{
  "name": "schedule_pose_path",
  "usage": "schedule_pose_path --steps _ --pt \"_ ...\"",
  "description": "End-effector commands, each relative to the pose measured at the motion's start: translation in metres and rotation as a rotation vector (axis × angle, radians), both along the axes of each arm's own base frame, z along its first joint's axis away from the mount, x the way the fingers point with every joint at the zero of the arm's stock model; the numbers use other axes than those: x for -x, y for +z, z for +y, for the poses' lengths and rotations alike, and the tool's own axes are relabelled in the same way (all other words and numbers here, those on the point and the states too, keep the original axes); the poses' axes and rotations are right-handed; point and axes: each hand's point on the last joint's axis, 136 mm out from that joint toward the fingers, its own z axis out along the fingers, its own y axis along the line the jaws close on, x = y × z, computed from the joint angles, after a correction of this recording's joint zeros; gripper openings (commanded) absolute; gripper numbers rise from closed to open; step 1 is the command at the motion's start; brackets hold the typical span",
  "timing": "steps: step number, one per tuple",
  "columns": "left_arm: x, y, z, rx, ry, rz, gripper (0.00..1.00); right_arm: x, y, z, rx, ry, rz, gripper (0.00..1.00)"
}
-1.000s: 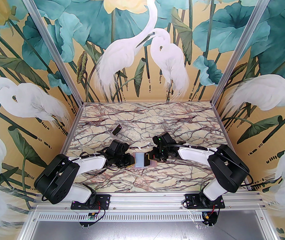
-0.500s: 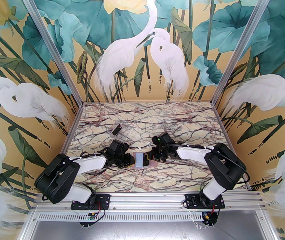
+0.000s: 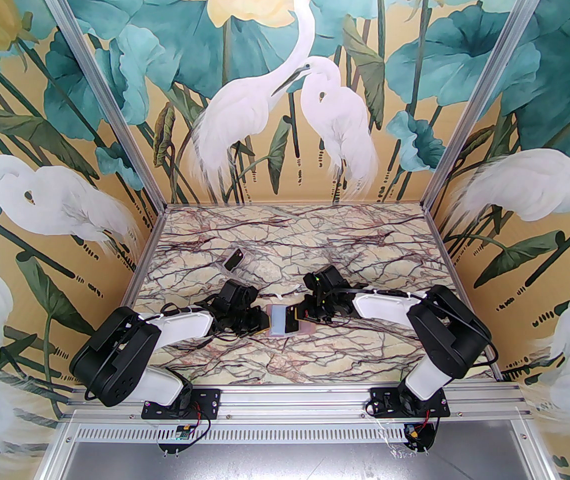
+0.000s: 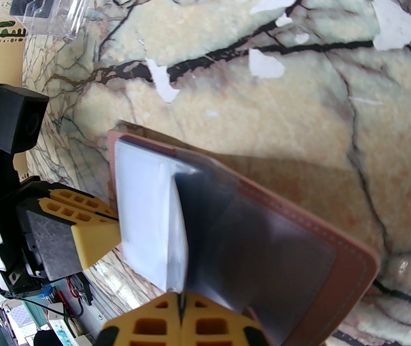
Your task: Put the credit cards into the card holder
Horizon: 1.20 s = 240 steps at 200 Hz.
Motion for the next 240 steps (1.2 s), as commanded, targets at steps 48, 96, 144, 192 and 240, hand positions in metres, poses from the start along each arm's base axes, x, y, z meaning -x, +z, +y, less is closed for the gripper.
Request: schedule_pose_path --steps 48,96,144,192,240 --pt "0.004 -0.015 0.006 -0.063 -0.010 0.015 0.15 0.002 -0.021 -0.009 0.080 -0.013 0.032 0.00" --pt "0.003 -0.014 0.006 -0.062 -0.011 0.013 0.15 0.001 -0.025 -0.009 0.087 -0.014 0.036 0.00" --pt "0.003 -0.013 0.007 -0.068 -0.009 0.011 0.15 0.001 -0.026 -0.011 0.094 -0.021 0.042 0.00" --pt "0.003 -0.015 0.008 -0.074 -0.009 0.015 0.15 0.001 -0.027 -0.010 0.093 -0.021 0.044 0.03" --pt "0.004 -0.015 0.008 -0.075 -0.012 0.013 0.15 0.001 -0.023 -0.013 0.096 -0.030 0.029 0.34"
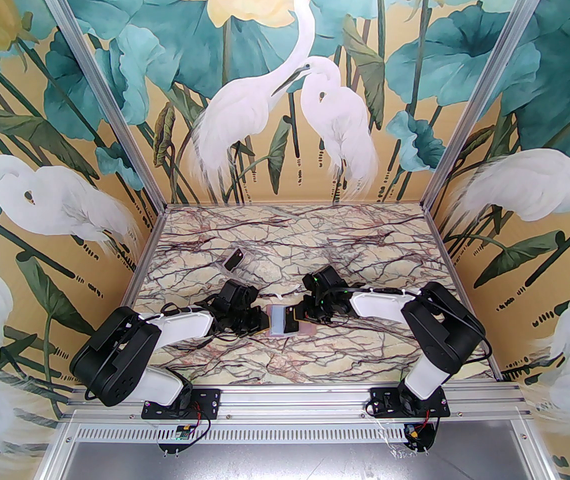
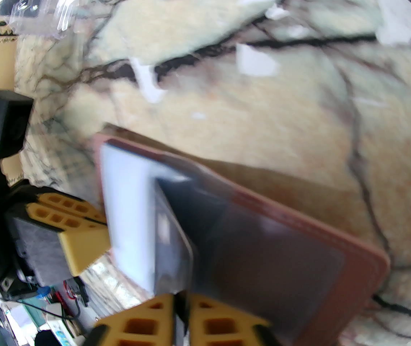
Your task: Put the credit cards into the card holder
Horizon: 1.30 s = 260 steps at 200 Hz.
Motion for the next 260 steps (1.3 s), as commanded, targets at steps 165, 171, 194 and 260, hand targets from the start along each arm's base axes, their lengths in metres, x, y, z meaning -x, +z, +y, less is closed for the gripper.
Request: schedule_pose_path --steps 165,171,194,260 --pt "0.006 -0.019 0.009 -0.080 -0.005 0.031 0.15 -0.009 0.007 -0.027 0.163 -0.048 -0.070 0.51" --pt "0.006 -0.019 0.009 -0.081 -0.005 0.032 0.15 -0.010 0.008 -0.027 0.167 -0.051 -0.072 0.51" --pt "0.007 -0.020 0.010 -0.083 -0.005 0.032 0.15 -0.011 0.009 -0.030 0.182 -0.059 -0.081 0.53" --pt "0.007 -0.020 0.010 -0.081 -0.005 0.033 0.15 -0.007 0.007 -0.036 0.213 -0.057 -0.071 0.56"
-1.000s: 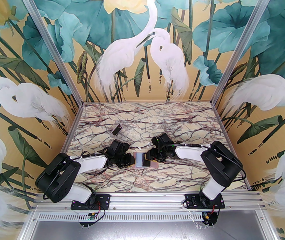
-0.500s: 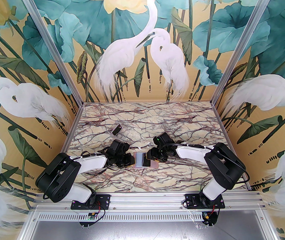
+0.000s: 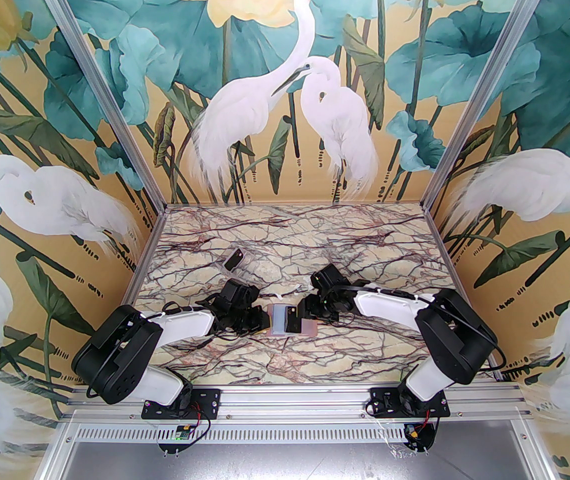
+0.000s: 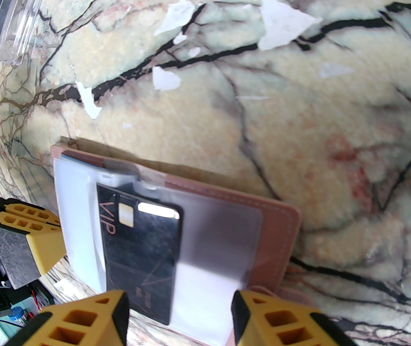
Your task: Put the credit cards into the card holder
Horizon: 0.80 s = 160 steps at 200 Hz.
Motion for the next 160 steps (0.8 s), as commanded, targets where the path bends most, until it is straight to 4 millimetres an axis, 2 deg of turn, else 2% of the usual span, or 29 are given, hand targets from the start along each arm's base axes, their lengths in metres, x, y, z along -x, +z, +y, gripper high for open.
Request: schedule_pose_path --steps 1,71,127,160 --pt "0.009 -0.020 0.012 -0.080 0.004 0.035 0.15 -0.001 0.001 -0.005 0.035 0.007 -0.012 0.56" --pt "0.008 -0.019 0.011 -0.078 0.003 0.036 0.14 0.007 -0.018 -0.003 0.079 0.033 0.050 0.56" --pt "0.008 -0.019 0.011 -0.078 0.003 0.035 0.14 0.007 -0.012 0.001 0.123 0.041 0.044 0.57" --pt "0.007 -0.019 0.010 -0.078 0.002 0.037 0.14 0.020 -0.010 -0.009 0.199 0.026 0.075 0.57"
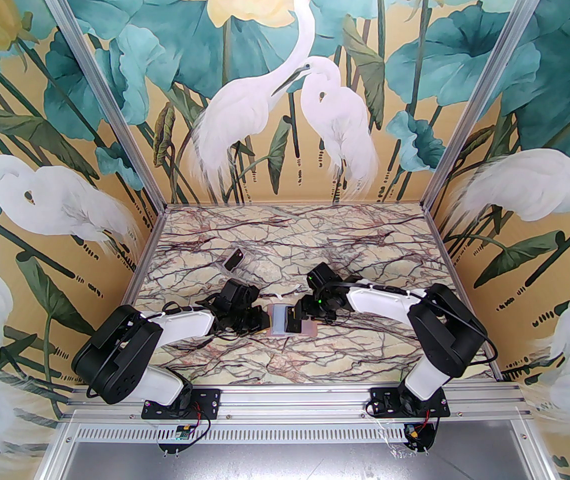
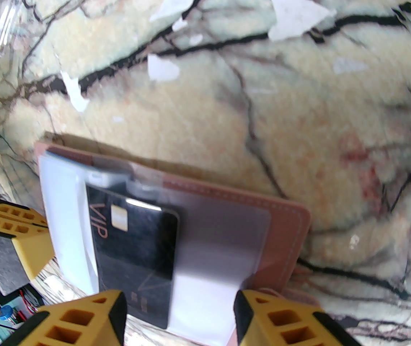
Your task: Put the credit cards into the card holder
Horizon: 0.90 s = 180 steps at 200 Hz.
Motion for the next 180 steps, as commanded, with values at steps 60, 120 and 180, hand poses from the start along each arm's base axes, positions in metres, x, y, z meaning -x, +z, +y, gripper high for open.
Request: schedule_pose_path --steps 60,120,180 --pt "0.008 -0.020 0.010 -0.079 0.002 0.038 0.14 0.028 -0.013 -0.012 0.078 -0.017 0.087 0.59" --pt "0.009 -0.021 0.011 -0.077 0.003 0.040 0.14 0.023 -0.006 0.009 -0.024 -0.011 0.081 0.59" --pt "0.008 -0.020 0.010 -0.076 0.005 0.040 0.14 0.014 0.024 0.020 -0.111 -0.001 0.004 0.58"
